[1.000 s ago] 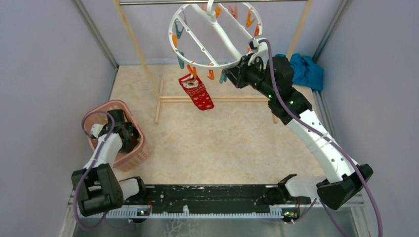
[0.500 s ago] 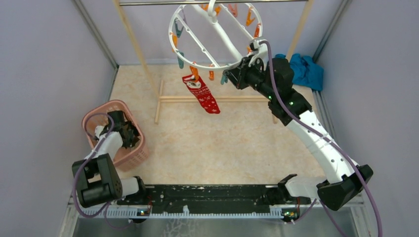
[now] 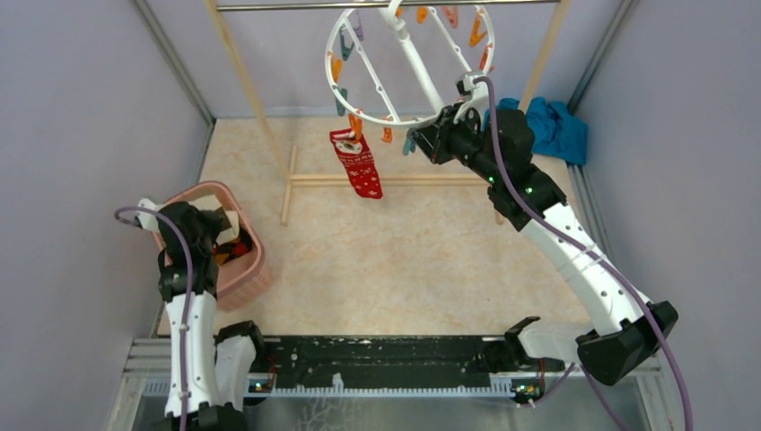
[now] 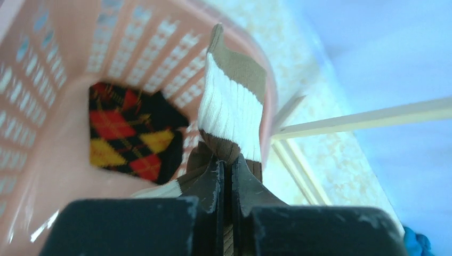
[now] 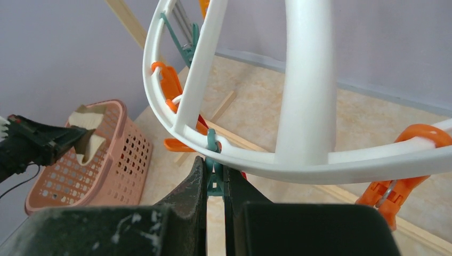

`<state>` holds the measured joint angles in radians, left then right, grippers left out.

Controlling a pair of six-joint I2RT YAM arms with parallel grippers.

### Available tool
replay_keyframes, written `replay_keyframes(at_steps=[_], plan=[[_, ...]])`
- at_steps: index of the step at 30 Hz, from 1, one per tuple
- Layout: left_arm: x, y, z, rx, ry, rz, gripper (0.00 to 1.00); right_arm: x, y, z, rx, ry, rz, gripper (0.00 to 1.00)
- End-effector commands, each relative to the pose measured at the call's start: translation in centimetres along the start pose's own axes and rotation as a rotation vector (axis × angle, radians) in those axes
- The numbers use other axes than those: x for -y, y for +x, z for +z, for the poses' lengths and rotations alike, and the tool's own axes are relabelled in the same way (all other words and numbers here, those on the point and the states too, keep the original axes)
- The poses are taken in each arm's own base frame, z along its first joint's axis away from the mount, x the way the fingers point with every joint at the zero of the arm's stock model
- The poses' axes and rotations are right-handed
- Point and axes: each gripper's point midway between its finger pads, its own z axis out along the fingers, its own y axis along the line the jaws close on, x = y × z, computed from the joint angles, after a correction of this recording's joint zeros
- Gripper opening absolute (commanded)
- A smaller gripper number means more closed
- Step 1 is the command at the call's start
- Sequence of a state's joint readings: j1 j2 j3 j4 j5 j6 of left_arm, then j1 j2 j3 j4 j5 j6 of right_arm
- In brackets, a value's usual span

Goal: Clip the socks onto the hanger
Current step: Pick up the sock from the bin, then place the sock at the center of the board.

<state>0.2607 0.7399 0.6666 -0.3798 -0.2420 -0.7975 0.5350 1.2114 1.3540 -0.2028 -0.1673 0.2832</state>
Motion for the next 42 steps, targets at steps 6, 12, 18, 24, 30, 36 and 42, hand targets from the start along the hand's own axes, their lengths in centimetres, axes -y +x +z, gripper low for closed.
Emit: replay_keyframes(at_steps=[6, 12, 18, 24, 30, 36, 42], plan=[[12.2, 0.2, -7.3, -0.117, 0.727, 0.33, 0.0, -0.3, 0.1, -0.4, -0.005, -0.012, 0.017, 0.0], [16.4, 1.4, -15.4, -0.195, 1.175, 0.387, 0.0, 0.2, 0.6, -0.5, -0.016, 0.01, 0.007, 0.0], [16.1, 5.0, -18.7, -0.345, 1.391, 0.476, 0.0, 0.1, 0.2, -0.4, -0.003, 0.003, 0.013, 0.0], [15.6, 13.6, -18.9, -0.578, 1.428, 0.563, 0.0, 0.0, 0.3, -0.1, -0.003, -0.003, 0.022, 0.0], [14.4, 24.6, -18.0, -0.792, 1.327, 0.755, 0.0, 0.4, 0.6, -0.4, -0.014, 0.016, 0.018, 0.0], [12.1, 31.1, -13.0, -0.887, 1.137, 0.85, 0.0, 0.9, 0.7, -1.0, -0.022, 0.044, -0.003, 0.0], [9.5, 34.7, -7.9, -0.941, 0.833, 0.999, 0.07, 1.1, 0.7, -1.2, -0.024, 0.049, -0.003, 0.0]])
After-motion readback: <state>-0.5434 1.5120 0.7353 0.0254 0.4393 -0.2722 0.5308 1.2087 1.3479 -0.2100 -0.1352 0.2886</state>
